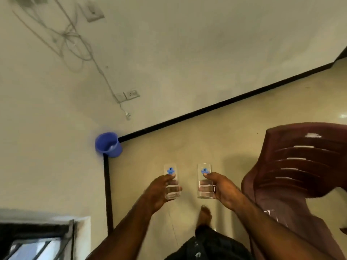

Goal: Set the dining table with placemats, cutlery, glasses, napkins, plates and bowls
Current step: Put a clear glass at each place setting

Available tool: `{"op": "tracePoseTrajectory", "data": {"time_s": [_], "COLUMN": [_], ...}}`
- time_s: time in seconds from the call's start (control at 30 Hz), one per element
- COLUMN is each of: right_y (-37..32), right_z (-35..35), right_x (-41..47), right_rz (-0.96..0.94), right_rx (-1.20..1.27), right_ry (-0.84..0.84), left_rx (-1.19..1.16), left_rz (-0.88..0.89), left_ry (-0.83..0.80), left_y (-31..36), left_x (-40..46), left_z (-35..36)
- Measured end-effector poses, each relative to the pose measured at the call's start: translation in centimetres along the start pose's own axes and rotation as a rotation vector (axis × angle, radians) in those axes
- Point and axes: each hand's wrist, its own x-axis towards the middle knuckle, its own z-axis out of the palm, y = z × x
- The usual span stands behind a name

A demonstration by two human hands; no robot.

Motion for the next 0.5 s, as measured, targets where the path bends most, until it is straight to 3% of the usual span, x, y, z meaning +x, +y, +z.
{"op": "tracePoseTrajectory", "data": {"time_s": [0.33, 0.43, 0.5], "right_y": [-21.7, -25.7, -30.1], "right_z": [-2.9, -4.2, -6.3], "right_x": [12.3, 15.3, 21.7], "right_rz": [-0.091, -0.134, -0.171], "right_rx": [0.009, 0.064, 0.155], "right_ry": [0.023, 0.091, 0.187], "left_rx": [0.006, 0.128, 0.235], "left_rz": [0.096, 0.155, 0.142], "left_ry": [-0.07, -0.126, -0.226], "left_y": [21.0, 25.6, 31.7], "left_x": [15.0, 19.8, 28.0], "left_z": [9.0, 11.4, 14.4]}}
